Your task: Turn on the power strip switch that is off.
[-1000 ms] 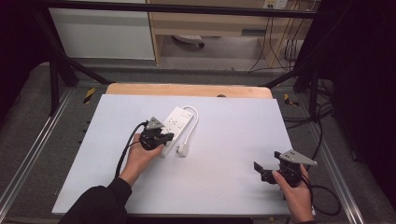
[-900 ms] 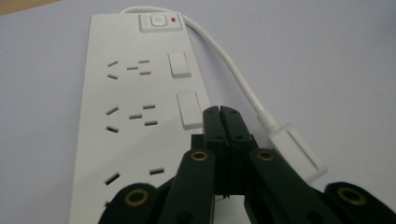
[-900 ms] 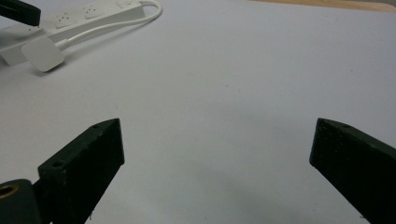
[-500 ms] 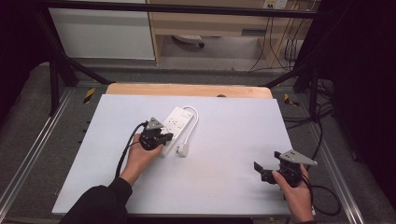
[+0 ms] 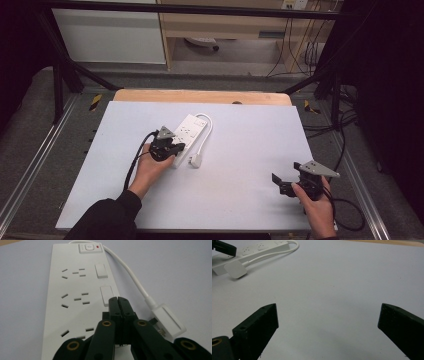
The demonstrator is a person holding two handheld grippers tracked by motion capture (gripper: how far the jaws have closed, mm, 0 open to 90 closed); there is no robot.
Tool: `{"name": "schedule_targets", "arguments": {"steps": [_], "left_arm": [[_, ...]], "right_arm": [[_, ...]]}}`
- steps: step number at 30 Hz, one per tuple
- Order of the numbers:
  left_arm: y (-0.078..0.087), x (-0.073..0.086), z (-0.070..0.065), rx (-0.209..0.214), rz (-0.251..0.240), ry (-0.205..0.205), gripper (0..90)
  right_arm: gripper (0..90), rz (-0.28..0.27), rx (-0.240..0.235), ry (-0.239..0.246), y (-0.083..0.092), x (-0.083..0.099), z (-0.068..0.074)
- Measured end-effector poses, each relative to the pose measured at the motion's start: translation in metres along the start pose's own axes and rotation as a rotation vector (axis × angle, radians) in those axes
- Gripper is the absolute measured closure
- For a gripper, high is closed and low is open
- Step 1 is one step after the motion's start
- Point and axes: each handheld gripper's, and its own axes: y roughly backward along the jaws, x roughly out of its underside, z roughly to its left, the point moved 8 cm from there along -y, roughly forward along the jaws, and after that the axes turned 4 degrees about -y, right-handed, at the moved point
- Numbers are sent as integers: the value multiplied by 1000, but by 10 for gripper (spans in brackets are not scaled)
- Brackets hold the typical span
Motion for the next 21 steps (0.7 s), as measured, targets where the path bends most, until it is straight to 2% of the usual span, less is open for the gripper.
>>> {"name": "schedule_targets", "arguments": {"steps": [21], "left_arm": [[0,2,-1,20,11,-2,900]], "right_arm": [[35,3,1,1,0,0,0]]}}
